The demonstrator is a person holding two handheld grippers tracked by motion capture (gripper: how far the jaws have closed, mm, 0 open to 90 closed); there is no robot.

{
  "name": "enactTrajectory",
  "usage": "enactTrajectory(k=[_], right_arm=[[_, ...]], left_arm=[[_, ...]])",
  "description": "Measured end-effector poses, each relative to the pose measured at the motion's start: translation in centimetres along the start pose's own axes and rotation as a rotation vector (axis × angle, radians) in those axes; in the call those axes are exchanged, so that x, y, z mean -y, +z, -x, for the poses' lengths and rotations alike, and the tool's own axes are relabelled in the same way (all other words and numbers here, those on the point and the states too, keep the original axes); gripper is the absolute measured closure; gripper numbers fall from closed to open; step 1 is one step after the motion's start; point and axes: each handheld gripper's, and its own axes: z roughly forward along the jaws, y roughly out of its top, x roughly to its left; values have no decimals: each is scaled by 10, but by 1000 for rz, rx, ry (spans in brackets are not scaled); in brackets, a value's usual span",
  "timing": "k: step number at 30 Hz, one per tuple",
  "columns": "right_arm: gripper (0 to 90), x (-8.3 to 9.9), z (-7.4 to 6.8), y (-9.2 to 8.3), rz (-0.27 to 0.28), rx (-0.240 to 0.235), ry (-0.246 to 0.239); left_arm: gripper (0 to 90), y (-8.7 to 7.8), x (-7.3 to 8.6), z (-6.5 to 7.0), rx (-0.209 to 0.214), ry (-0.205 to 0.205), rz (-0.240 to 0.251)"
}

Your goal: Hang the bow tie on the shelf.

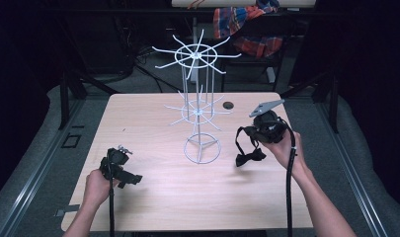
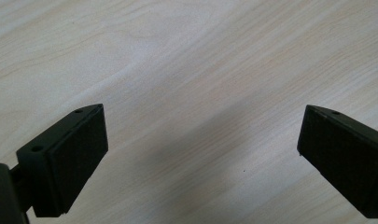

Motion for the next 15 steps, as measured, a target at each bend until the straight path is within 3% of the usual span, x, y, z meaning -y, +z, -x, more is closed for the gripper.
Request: enactTrajectory(k=[15], right_arm=[[884, -13, 6, -6, 51, 5, 8]], left_arm=[[17, 1, 0, 0, -1, 0, -3]])
